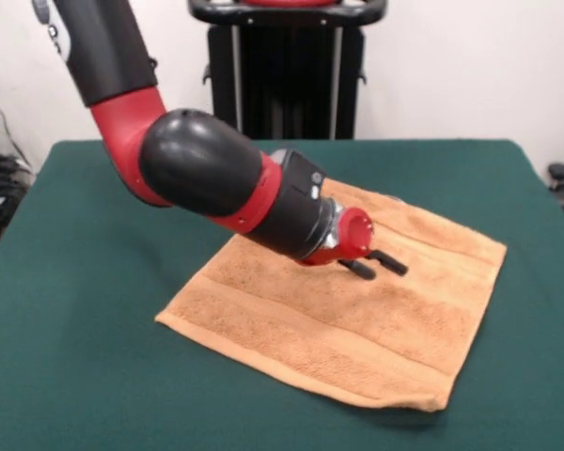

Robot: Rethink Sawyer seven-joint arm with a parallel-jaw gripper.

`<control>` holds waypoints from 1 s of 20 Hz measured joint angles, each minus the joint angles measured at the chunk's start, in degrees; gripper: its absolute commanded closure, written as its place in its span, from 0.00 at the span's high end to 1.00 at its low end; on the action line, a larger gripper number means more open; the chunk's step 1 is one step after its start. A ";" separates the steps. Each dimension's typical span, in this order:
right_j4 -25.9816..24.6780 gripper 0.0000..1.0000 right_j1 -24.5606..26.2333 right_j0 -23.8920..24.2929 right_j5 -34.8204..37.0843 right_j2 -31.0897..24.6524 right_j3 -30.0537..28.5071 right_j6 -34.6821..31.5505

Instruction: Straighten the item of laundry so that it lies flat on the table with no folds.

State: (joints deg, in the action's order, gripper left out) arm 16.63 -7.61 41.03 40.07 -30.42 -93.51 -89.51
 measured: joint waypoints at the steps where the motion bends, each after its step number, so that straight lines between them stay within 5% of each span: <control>1: -0.71 1.00 -0.35 -0.60 -0.40 0.05 -0.34 -0.01; 10: -8.75 1.00 -8.89 -10.75 -6.50 4.30 -3.11 0.00; 20: -10.14 1.00 -19.87 -21.29 -6.38 9.91 -5.98 0.00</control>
State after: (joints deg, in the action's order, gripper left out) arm 6.49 -27.48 19.74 33.69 -20.51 -99.49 -89.51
